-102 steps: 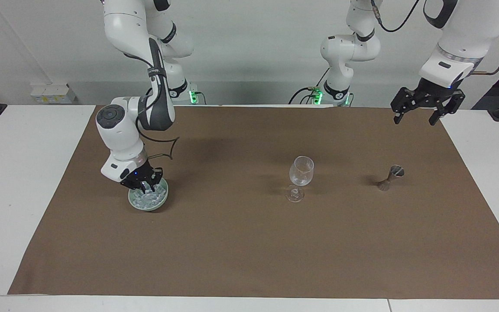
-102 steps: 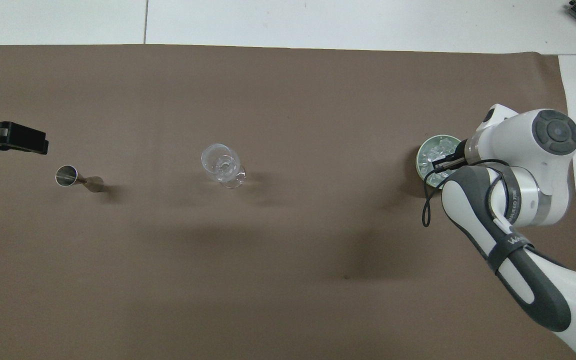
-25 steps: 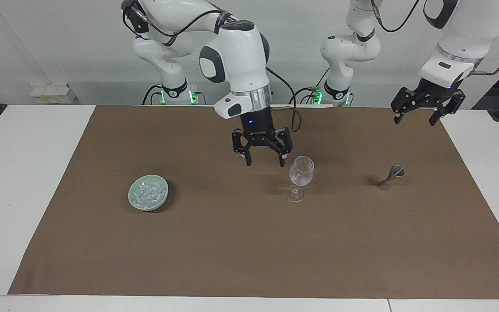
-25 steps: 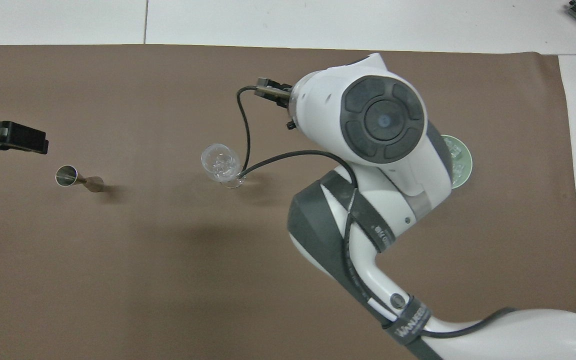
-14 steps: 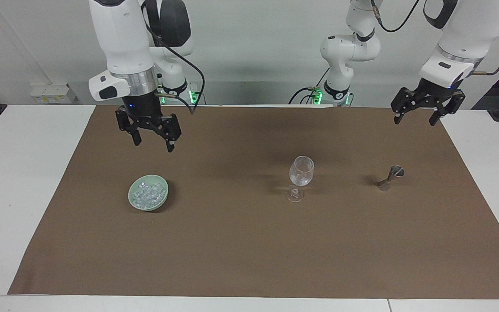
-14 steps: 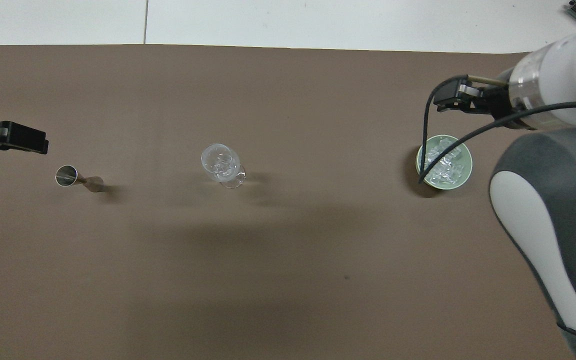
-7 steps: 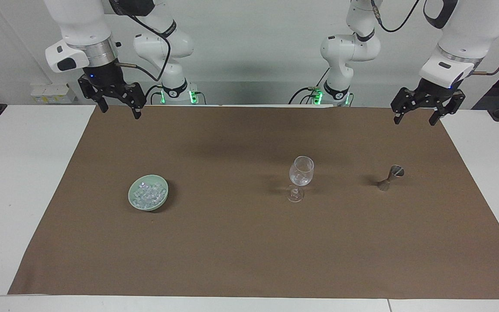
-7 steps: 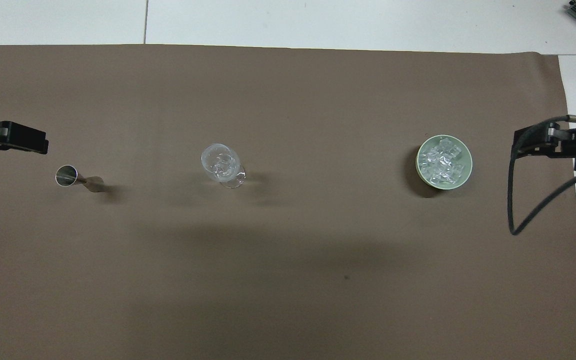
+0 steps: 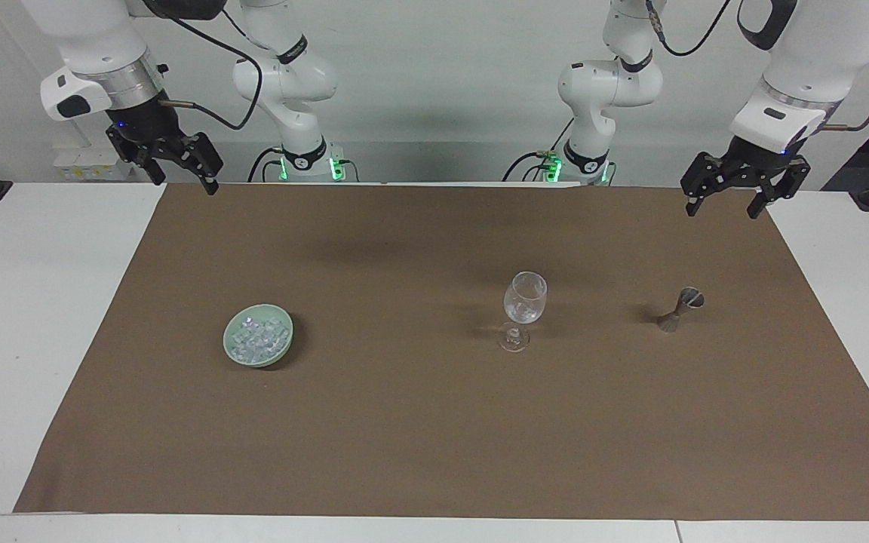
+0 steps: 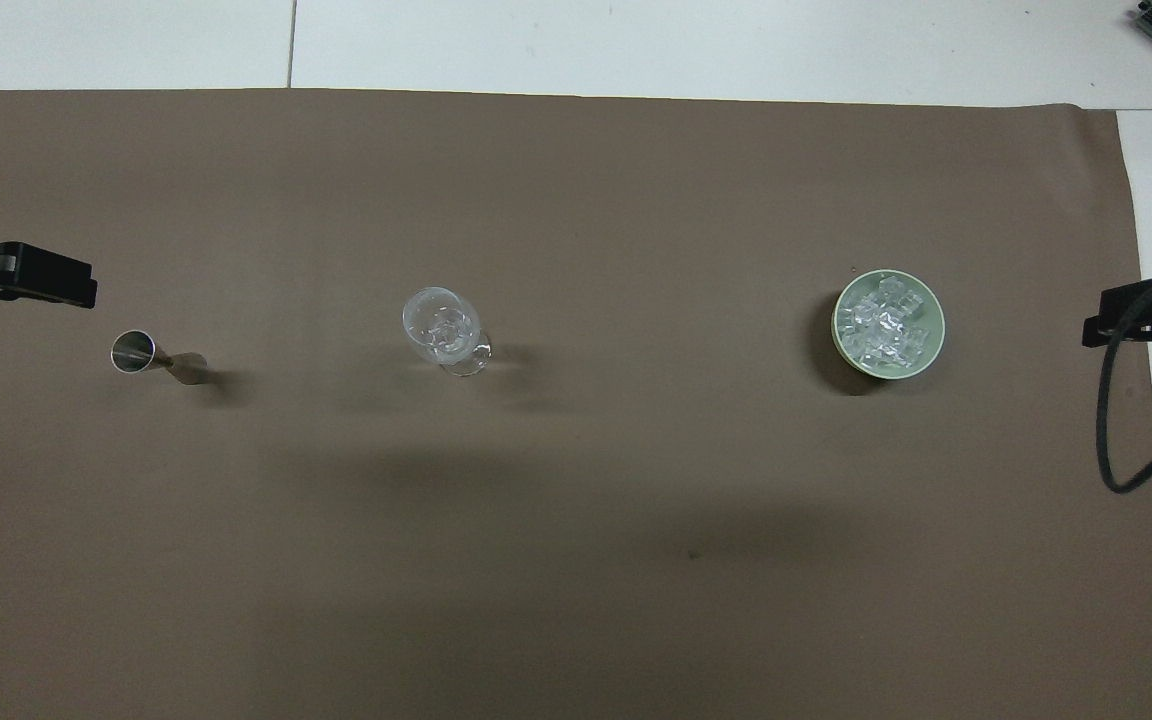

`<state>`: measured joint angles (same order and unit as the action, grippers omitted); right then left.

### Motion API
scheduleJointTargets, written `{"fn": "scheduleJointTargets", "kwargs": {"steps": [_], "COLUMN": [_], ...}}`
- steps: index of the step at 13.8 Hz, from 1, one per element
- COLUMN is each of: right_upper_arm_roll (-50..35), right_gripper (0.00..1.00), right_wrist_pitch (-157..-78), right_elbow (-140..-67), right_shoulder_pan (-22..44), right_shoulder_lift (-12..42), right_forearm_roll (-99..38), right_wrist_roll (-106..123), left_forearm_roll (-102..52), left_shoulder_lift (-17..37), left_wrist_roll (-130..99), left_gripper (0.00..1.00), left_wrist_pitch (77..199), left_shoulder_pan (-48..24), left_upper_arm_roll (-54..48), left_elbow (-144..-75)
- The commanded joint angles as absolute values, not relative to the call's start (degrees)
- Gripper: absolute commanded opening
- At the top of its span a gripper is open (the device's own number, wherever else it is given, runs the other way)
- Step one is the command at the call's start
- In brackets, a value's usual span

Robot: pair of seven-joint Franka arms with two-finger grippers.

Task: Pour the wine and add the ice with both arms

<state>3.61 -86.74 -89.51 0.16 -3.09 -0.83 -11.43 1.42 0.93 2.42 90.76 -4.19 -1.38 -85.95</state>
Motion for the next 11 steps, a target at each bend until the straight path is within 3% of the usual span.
{"fn": "scheduleJointTargets", "kwargs": {"steps": [1,11], "right_upper_arm_roll": [3.3,7.6], "right_gripper": [1.00,1.00], "right_wrist_pitch": [-87.0,-87.9], "right_elbow": [-89.3,-91.0], "right_shoulder_pan": [-0.9,4.3], "right_shoulder_lift": [-4.0,-4.7], "right_forearm_roll": [-1.8,-0.1], "right_wrist_roll": [-9.4,-6.9], "left_forearm_roll": [1.5,1.2], "left_shoulder_lift": [0.9,1.0], "left_wrist_roll": [2.5,-1.8], "left_gripper": [1.00,1.00], "left_wrist_pitch": [91.3,91.7], "left_shoulder_pan": [-4.3,-4.4], "left_upper_arm_roll": [-1.0,-1.0], "left_elbow": [-86.4,-86.4]}}
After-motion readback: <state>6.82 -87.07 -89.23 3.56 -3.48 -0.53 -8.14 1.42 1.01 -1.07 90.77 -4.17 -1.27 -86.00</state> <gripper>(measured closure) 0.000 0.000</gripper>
